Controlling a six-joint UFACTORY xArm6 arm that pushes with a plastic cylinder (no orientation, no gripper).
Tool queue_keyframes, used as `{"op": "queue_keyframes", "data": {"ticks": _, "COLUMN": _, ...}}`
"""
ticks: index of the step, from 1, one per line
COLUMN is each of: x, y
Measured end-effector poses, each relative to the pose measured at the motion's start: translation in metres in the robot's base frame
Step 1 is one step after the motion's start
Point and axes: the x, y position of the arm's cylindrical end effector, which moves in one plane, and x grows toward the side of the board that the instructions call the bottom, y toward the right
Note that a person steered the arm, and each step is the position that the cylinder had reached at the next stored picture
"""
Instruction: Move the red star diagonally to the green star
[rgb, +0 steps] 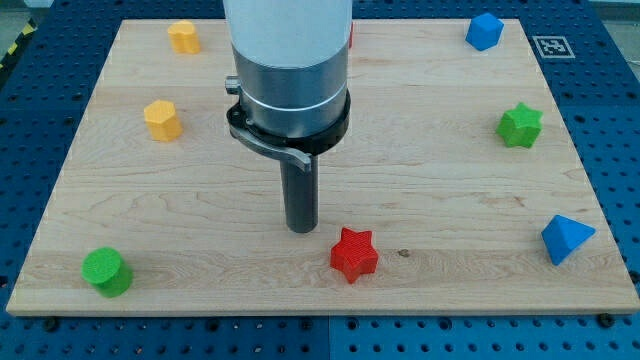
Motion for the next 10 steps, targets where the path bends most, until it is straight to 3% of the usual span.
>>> {"op": "queue_keyframes", "data": {"ticks": 4, "x": 0.046, "y": 0.000}}
{"op": "queue_keyframes", "data": {"ticks": 8, "x": 0.046, "y": 0.101}}
{"op": "queue_keyframes", "data": {"ticks": 10, "x": 0.046, "y": 0.120}}
